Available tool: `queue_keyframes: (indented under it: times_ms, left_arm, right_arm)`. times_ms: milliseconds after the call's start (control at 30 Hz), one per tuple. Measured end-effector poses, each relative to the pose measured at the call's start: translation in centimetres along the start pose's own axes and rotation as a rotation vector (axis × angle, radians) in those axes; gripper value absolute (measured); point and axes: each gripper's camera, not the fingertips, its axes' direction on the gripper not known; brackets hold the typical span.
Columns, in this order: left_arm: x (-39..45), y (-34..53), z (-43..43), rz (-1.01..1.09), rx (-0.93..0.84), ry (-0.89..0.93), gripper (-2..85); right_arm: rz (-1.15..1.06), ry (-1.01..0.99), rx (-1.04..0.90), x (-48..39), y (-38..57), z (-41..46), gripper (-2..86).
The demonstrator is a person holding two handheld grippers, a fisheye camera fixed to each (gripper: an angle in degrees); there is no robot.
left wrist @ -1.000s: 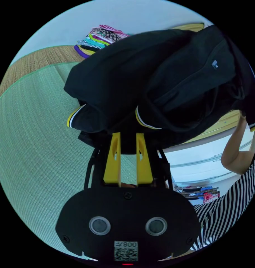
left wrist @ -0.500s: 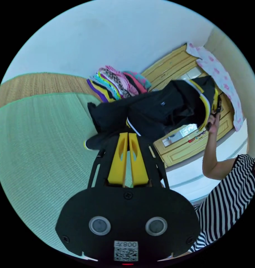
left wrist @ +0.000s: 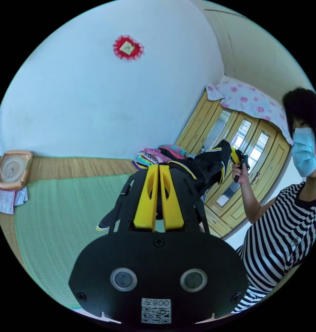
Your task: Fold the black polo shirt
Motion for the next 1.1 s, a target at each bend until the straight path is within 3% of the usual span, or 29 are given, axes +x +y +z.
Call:
queue_keyframes:
  times_ms: [300,600,833,1100]
  left_arm:
    - [8.0,-2.4,-14.9,0.192,0.241,-0.061,0.1]
    - [13.3,-4.6,-23.3,0.362,0.42,-0.16,0.0]
    - [11.3,-7.9,-23.0,0.368,0.392,-0.238,0.1]
    - [-2.5,-14.5,-12.7,0.157,0.172,-0.381,0.1]
  right_arm:
    - [-0.142,-0.1,0.03,-8.5,0.2,-1.0,0.9]
    - [-0.254,-0.178,0.079,-14.1,0.9,0.5,0.7]
    - [-0.216,-0.18,0.054,-12.1,0.5,7.5,0.7]
    - [-0.007,-0.092,-0.136,0.6,-3.2,24.4,0.9]
